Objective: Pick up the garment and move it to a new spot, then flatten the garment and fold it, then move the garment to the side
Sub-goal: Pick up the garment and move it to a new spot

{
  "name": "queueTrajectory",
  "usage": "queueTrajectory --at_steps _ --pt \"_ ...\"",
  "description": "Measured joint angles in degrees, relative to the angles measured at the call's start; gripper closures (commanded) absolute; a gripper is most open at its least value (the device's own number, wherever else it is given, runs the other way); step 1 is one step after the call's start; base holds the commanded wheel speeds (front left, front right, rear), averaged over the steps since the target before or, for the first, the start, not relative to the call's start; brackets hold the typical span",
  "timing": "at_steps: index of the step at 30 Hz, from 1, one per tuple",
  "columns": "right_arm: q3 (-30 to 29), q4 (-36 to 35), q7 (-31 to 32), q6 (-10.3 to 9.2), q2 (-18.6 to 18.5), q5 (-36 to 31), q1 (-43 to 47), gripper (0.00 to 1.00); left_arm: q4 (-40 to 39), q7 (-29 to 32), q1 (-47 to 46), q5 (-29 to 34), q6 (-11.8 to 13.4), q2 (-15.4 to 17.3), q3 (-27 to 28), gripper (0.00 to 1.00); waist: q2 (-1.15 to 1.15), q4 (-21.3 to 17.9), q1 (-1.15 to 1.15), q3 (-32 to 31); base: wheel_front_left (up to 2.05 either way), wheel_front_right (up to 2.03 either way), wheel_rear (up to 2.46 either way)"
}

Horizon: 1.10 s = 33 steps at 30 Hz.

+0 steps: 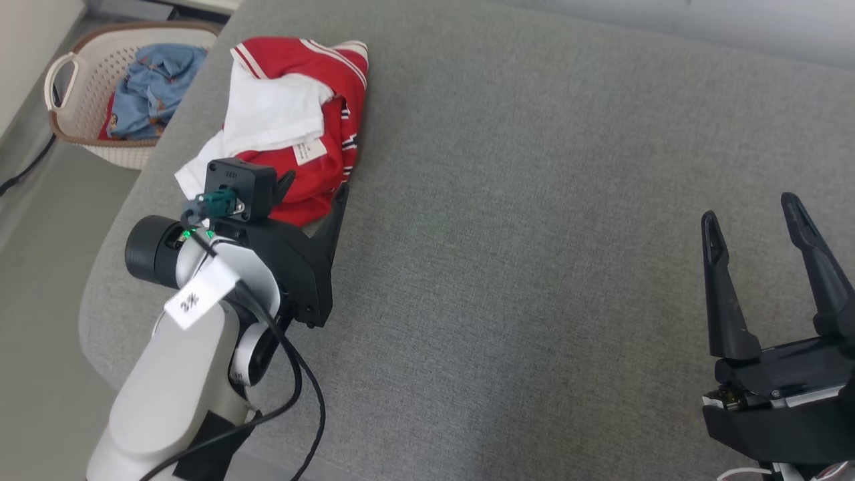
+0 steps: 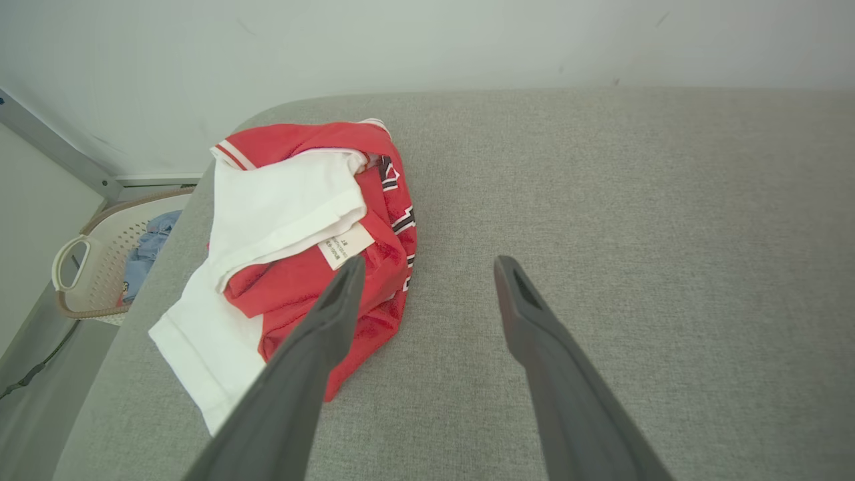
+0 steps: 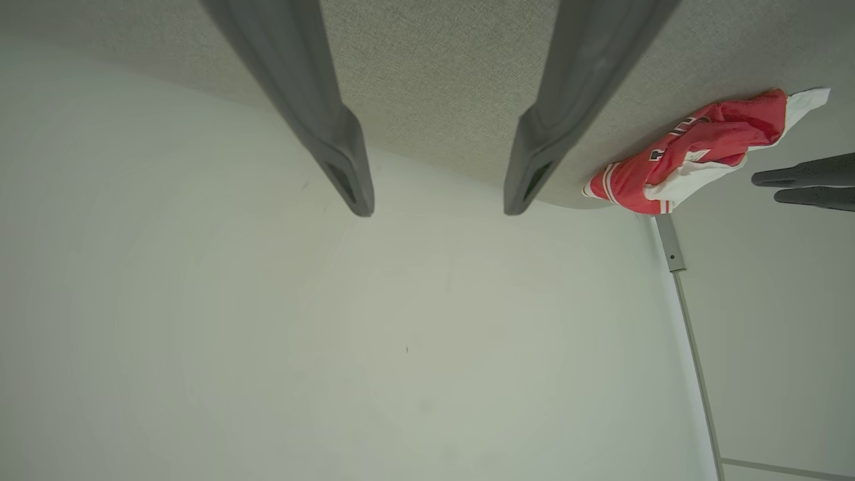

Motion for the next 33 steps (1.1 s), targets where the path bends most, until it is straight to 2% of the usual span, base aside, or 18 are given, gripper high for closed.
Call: queueTrajectory --at_steps 8,18,28,29,31,33 --pt "-1.3 -6.6 3.5 0.0 -1.5 -1.7 0.1 0.0 5.3 4.8 -4.9 0.1 0.4 -0.3 0.6 0.0 0.0 0.3 0.0 6.7 0.0 0.0 0.0" --pt "-1.6 -8.0 6.1 -0.03 -2.4 -2.0 -2.3 0.0 13.0 7.0 -10.1 1.6 1.4 0.7 2.0 0.0 0.0 0.7 0.01 13.6 0.0 0.0 0.0" --pt "-2.0 -8.4 7.0 -0.05 -2.4 -2.0 -2.6 0.0 19.8 7.3 -13.3 1.4 2.4 1.9 4.5 0.0 0.0 -3.0 0.0 15.3 0.0 0.0 0.0" --pt "-2.0 -8.4 7.0 -0.05 -2.4 -2.0 -2.7 0.0 20.3 7.3 -13.5 1.1 2.4 1.8 4.6 0.09 0.0 -3.3 0.0 15.3 0.0 0.0 0.0" --pt "-2.1 -8.3 7.0 -0.05 -2.4 -1.9 -2.8 0.0 21.3 7.2 -14.0 0.3 2.3 1.8 4.8 1.0 -0.01 -3.9 -0.01 15.1 0.0 0.0 0.0" --pt "-2.4 -8.2 7.0 -0.05 -2.4 -1.9 -2.8 0.0 22.4 7.2 -14.2 -0.1 2.2 1.2 4.7 1.0 0.0 -4.3 0.0 14.8 0.0 0.0 0.0"
